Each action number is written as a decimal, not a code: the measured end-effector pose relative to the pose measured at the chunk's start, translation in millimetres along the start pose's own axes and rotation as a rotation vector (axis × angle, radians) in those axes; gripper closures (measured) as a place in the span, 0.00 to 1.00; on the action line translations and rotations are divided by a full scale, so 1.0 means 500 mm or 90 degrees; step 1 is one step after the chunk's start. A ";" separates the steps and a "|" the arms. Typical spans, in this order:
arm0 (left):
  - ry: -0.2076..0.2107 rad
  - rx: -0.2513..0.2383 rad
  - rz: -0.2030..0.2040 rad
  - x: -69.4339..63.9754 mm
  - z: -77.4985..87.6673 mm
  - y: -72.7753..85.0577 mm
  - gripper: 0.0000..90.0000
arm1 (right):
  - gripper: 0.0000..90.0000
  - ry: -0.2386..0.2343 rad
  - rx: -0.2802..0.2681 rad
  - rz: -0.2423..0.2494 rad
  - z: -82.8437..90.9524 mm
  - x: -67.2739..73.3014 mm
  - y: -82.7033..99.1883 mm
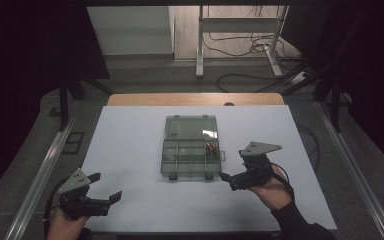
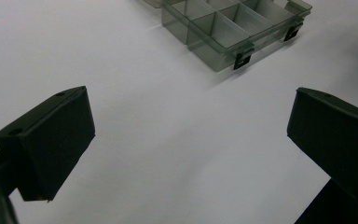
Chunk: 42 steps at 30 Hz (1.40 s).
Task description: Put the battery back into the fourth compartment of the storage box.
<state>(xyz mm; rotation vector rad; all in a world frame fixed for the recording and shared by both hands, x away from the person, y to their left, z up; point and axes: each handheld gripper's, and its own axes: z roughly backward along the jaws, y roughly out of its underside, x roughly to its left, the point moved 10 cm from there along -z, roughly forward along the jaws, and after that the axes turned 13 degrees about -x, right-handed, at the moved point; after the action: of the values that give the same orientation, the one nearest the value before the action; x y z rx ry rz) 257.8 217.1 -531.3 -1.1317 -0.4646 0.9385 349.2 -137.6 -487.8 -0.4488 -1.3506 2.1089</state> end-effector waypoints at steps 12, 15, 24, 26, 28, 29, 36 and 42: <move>-0.002 0.002 -0.001 0.000 0.000 0.000 0.01 | 0.00 0.021 -0.002 -0.009 0.045 -0.004 0.023; -0.002 0.002 -0.001 0.000 0.000 0.000 0.01 | 0.00 0.024 -0.002 -0.010 0.055 -0.004 0.029; -0.004 -0.001 0.004 0.002 0.001 0.000 0.00 | 0.00 0.040 0.002 -0.013 0.085 -0.007 0.052; -0.004 -0.003 0.005 0.002 0.001 -0.001 0.00 | 0.00 0.044 0.000 -0.013 0.091 -0.007 0.056; -0.004 -0.003 0.005 0.002 0.002 -0.001 0.00 | 0.00 0.046 -0.001 -0.016 0.097 -0.008 0.060; -0.004 -0.003 0.005 0.002 0.002 -0.001 0.00 | 0.00 0.049 -0.002 -0.019 0.100 -0.008 0.062; -0.003 -0.004 0.008 0.003 0.002 -0.001 0.00 | 0.00 0.065 0.004 -0.021 0.124 -0.015 0.084; -0.004 -0.006 0.013 0.004 0.003 -0.001 0.00 | 0.00 0.074 0.005 -0.029 0.137 -0.022 0.104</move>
<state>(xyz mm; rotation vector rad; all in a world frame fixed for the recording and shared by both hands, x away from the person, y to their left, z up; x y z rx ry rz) 258.1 219.4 -530.3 -1.1448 -0.4639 0.9580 303.6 -209.2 -505.5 -0.5244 -1.2748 2.0181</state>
